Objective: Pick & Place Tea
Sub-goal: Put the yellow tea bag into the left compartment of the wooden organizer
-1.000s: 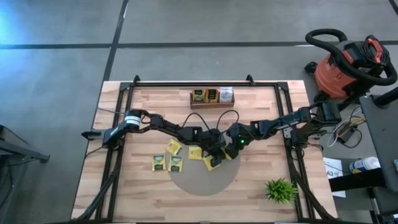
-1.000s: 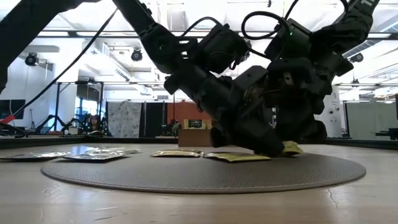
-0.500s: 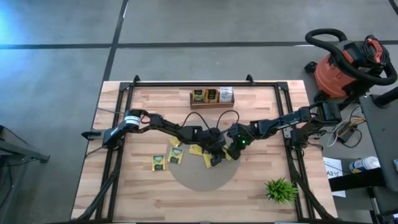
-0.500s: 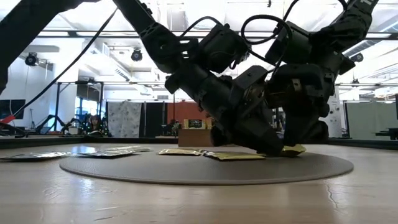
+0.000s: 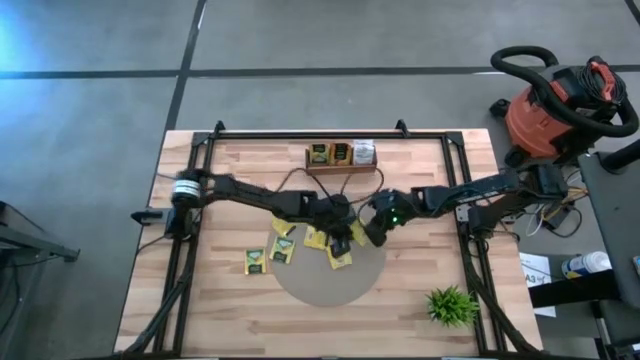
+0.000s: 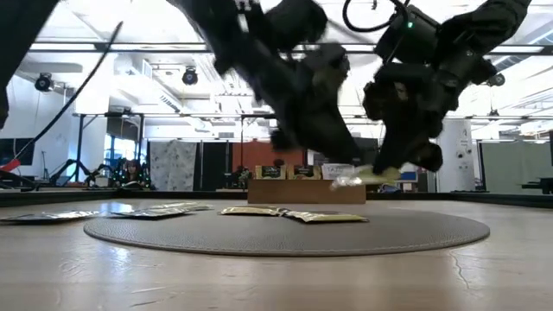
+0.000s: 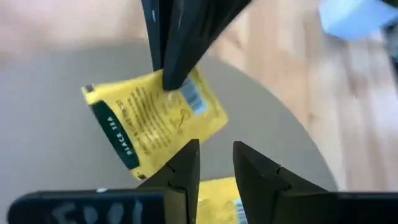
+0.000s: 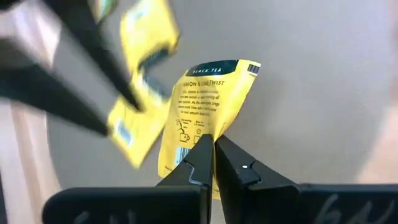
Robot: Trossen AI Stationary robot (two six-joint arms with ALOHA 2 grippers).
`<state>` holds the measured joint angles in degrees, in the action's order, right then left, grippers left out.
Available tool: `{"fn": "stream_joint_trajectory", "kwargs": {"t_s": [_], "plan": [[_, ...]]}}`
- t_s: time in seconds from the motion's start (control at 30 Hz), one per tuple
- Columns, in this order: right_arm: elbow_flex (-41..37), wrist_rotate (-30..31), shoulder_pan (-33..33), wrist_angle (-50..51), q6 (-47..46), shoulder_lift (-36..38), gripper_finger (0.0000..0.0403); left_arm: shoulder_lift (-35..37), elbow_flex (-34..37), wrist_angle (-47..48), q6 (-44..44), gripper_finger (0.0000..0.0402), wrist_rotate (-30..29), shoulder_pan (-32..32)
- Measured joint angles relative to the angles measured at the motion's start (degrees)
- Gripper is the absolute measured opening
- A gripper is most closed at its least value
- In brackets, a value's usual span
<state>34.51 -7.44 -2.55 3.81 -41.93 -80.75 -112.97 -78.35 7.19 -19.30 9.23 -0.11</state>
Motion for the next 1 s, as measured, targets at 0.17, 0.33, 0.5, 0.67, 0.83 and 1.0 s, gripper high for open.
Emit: {"fn": "stream_joint_trajectory", "kwargs": {"t_s": [0.17,0.33,0.5,0.67,0.83,1.0], "plan": [[-1.01,7.56,-3.59,-2.12,-4.42,7.36,0.0009,10.60,0.69,3.55,6.58,0.0092,-19.20,-1.26],[-5.10,8.15,-7.21,-21.78,-6.22,15.78,0.0008,22.27,3.56,1.54,9.85,0.0092,-37.72,-1.59],[-9.59,3.14,-8.91,-48.56,-11.33,18.87,0.0008,33.23,8.89,-4.86,9.51,0.0092,-41.01,-0.61],[-9.35,-1.76,-8.79,-56.29,-19.05,17.64,0.0008,40.19,16.05,-19.35,10.79,0.0092,-26.83,2.26],[-6.17,-12.59,-7.90,-63.45,-23.39,13.14,0.0008,41.45,20.06,-32.36,15.19,0.0092,-10.69,4.19],[-1.94,-21.60,-5.18,-77.14,-25.62,7.49,0.0008,41.18,18.08,-32.77,21.82,0.0092,-8.12,4.19]]}}
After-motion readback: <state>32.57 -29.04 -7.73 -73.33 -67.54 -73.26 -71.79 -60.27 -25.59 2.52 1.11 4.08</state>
